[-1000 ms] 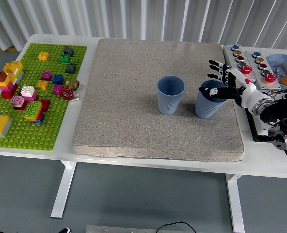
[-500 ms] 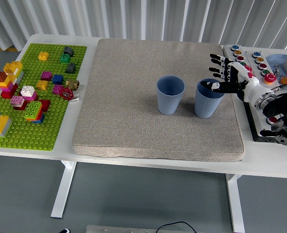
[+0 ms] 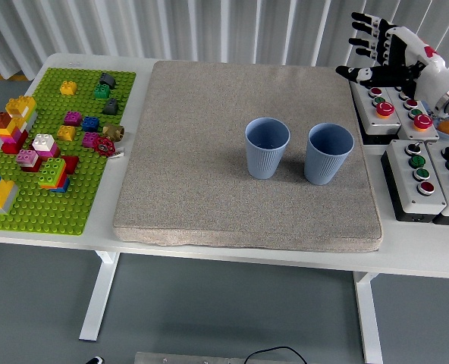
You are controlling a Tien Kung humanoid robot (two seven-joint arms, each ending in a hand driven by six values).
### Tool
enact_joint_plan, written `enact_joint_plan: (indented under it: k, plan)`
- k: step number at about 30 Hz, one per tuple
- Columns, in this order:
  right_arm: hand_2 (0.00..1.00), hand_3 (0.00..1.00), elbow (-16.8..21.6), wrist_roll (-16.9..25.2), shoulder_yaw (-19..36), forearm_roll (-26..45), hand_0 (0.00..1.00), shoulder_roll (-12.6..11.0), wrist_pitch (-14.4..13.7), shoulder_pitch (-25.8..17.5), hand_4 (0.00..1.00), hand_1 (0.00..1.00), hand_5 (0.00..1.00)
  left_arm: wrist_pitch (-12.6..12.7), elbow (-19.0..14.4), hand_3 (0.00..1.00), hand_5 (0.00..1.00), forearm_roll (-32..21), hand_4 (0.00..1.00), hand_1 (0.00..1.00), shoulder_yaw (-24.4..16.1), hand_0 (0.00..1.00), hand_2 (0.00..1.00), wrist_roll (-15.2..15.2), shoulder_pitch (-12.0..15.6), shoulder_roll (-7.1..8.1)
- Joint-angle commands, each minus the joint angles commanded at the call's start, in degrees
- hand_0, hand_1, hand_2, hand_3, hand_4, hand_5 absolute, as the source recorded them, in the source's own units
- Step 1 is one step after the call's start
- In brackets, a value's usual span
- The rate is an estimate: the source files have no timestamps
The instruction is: Pick cup pour cup place
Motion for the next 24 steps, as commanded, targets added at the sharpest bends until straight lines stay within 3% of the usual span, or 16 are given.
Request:
enact_joint_plan:
  k: [5, 24]
  plan:
    - [0.941, 0.935, 1.11, 0.0, 0.56, 0.11, 0.947, -1.28, -0.11, 1.48, 0.838, 0.884, 0.251, -0.04, 0.06, 0.762, 0.998, 0.18, 0.52, 0.824, -0.16, 0.769, 0.862, 0.11, -0.18, 0.09]
    - [0.908, 0.923, 2.37, -0.02, 0.83, -0.06, 0.912, -1.41, -0.95, 0.77, 0.837, 0.868, 0.255, -0.02, 0.11, 0.761, 0.998, 0.09, 0.518, 0.823, -0.21, 0.769, 0.862, 0.1, 0.18, 0.02]
